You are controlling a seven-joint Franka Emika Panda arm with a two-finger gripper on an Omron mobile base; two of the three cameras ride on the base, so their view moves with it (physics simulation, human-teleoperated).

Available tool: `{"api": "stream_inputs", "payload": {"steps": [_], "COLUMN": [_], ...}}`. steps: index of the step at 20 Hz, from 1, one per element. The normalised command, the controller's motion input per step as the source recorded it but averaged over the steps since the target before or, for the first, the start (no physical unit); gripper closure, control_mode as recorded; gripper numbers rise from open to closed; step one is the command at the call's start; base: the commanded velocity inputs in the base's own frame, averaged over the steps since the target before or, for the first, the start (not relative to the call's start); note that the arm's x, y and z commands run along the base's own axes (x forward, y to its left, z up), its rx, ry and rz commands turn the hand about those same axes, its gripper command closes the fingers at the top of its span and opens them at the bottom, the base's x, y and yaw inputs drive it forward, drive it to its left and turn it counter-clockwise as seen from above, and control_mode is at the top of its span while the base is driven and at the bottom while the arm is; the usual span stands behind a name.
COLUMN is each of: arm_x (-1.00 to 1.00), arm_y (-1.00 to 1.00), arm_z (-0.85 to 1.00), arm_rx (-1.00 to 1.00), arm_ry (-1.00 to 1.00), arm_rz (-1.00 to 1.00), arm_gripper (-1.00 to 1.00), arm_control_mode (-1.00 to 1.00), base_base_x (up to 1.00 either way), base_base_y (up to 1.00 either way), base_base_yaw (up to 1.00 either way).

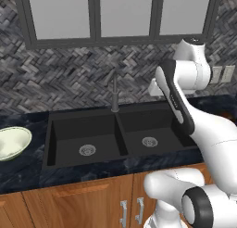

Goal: There is a mixed pile of frozen fruits and vegetables on the counter. Locate all the frozen vegetables and place the items in a bowl on the counter. Take all the frozen fruits and defrost them in a running sink.

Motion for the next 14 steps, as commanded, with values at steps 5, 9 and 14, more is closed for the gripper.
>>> {"api": "stream_inputs", "payload": {"steps": [5,9,14], "arm_x": [-0.27,-0.19,-0.09], "arm_y": [-0.35,-0.37,-0.36], "arm_z": [0.0,-0.01,-0.13], "arm_rx": [0.0,0.0,0.0], "arm_ry": [-0.04,-0.02,0.0], "arm_rz": [0.0,0.0,-0.03], "arm_gripper": [-1.0,-1.0,-1.0], "arm_control_mode": [-1.0,-1.0,-1.0], "base_base_x": [0.0,0.0,0.0], "base_base_y": [0.0,0.0,0.0], "base_base_yaw": [0.0,0.0,0.0]}}
